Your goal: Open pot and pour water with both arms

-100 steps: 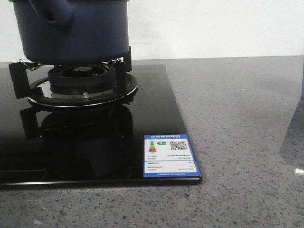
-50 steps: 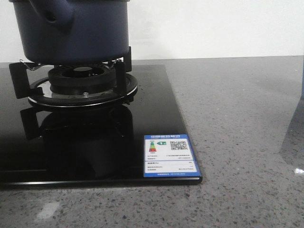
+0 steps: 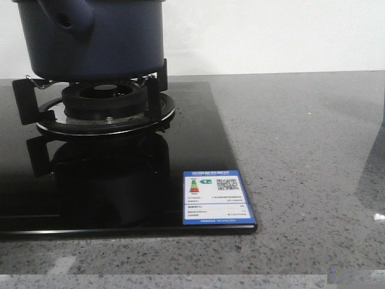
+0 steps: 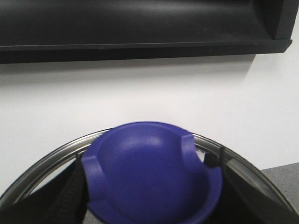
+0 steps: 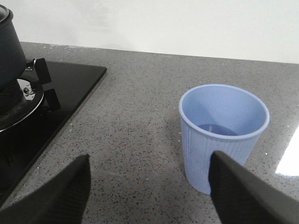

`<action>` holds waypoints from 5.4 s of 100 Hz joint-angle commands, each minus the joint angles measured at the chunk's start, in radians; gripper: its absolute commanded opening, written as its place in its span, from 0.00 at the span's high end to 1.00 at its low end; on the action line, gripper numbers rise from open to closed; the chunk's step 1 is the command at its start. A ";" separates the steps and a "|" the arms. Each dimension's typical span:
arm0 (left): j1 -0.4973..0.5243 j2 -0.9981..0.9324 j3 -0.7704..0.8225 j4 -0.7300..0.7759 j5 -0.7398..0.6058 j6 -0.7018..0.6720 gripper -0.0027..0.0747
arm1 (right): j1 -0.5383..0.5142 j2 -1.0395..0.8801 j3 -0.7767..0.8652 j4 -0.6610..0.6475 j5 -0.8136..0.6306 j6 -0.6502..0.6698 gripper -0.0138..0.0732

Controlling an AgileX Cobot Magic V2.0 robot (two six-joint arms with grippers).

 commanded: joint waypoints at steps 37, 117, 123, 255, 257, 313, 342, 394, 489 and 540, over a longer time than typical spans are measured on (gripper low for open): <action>0.002 -0.029 -0.038 -0.005 -0.102 -0.003 0.44 | 0.001 0.139 -0.025 0.075 -0.169 -0.010 0.18; 0.002 -0.029 -0.038 -0.005 -0.102 -0.003 0.44 | 0.100 0.443 -0.095 0.098 -0.357 0.030 0.18; 0.002 -0.029 -0.038 -0.005 -0.102 -0.003 0.44 | 0.113 0.460 -0.102 0.098 -0.360 0.034 0.18; 0.002 -0.027 -0.038 -0.005 -0.106 -0.003 0.44 | 0.161 0.721 -0.161 0.087 -0.629 0.041 0.29; 0.002 -0.027 -0.038 -0.005 -0.106 -0.003 0.44 | 0.161 0.721 -0.161 0.087 -0.629 0.041 0.31; 0.002 -0.027 -0.038 -0.005 -0.106 -0.003 0.44 | 0.161 0.663 -0.177 0.080 -0.627 0.041 0.47; 0.002 -0.027 -0.038 -0.005 -0.106 -0.003 0.44 | 0.163 0.589 -0.385 -0.001 -0.321 0.041 0.47; 0.011 -0.027 -0.038 -0.005 -0.106 -0.003 0.44 | 0.406 0.687 -0.755 -0.100 -0.125 0.033 0.47; 0.011 -0.027 -0.038 -0.005 -0.104 -0.003 0.44 | 0.676 1.077 -1.330 -0.795 0.293 -0.020 0.47; 0.011 -0.027 -0.038 -0.005 -0.104 -0.003 0.44 | 0.699 1.131 -1.330 -1.210 0.266 -0.020 0.47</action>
